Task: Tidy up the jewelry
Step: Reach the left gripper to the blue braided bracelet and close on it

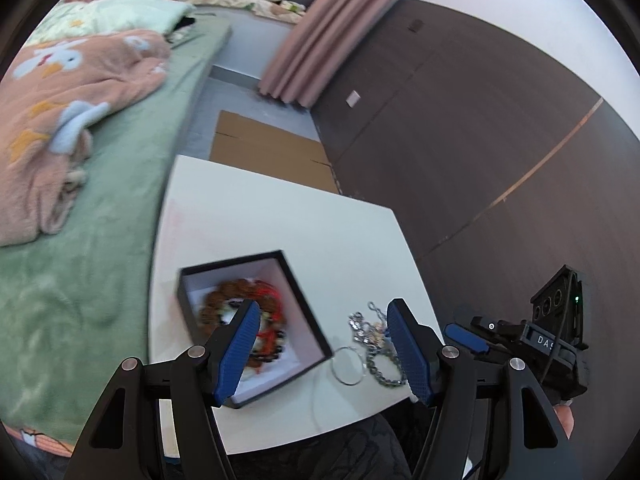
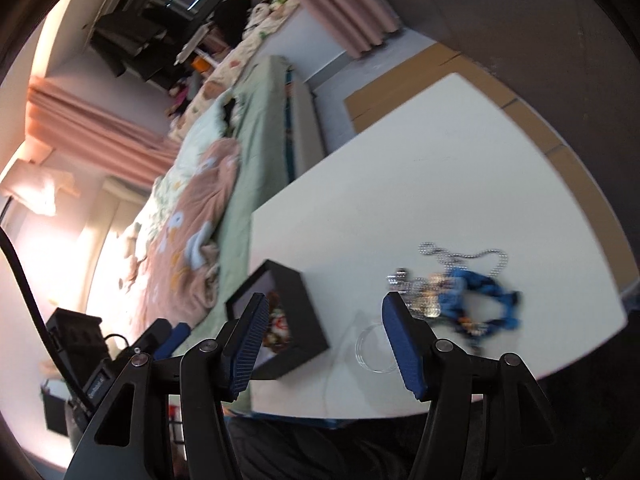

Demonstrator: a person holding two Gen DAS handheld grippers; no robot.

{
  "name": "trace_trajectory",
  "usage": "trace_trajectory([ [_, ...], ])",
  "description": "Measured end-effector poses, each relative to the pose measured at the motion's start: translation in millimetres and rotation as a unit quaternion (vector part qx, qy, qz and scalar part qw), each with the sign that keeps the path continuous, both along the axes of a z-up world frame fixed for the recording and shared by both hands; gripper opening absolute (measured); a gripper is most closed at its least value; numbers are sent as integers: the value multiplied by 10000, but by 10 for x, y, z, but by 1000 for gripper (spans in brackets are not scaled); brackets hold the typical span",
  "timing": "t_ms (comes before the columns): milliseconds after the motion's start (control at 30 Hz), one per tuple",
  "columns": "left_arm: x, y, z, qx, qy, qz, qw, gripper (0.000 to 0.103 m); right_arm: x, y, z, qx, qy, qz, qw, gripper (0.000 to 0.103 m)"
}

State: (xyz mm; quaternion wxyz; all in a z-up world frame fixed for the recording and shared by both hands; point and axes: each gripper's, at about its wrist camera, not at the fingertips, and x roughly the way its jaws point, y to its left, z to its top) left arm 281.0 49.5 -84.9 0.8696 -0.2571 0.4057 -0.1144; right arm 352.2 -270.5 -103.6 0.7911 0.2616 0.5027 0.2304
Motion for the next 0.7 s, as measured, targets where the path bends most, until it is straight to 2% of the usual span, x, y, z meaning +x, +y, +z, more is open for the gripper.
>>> trace_trajectory([
  [333,179,-613,-50,206,49,-583,9981,62,-80,-556,-130,14,131,-459,9989,60],
  [467,277,-841,-109,215,158,-781,9966,56,-130,-754,-205,31,204,-625,9978,60],
  [700,451,-1323,-277,400,341,-1169,9918,55,-214,-1101,-332,57,329,-907,9953,60],
])
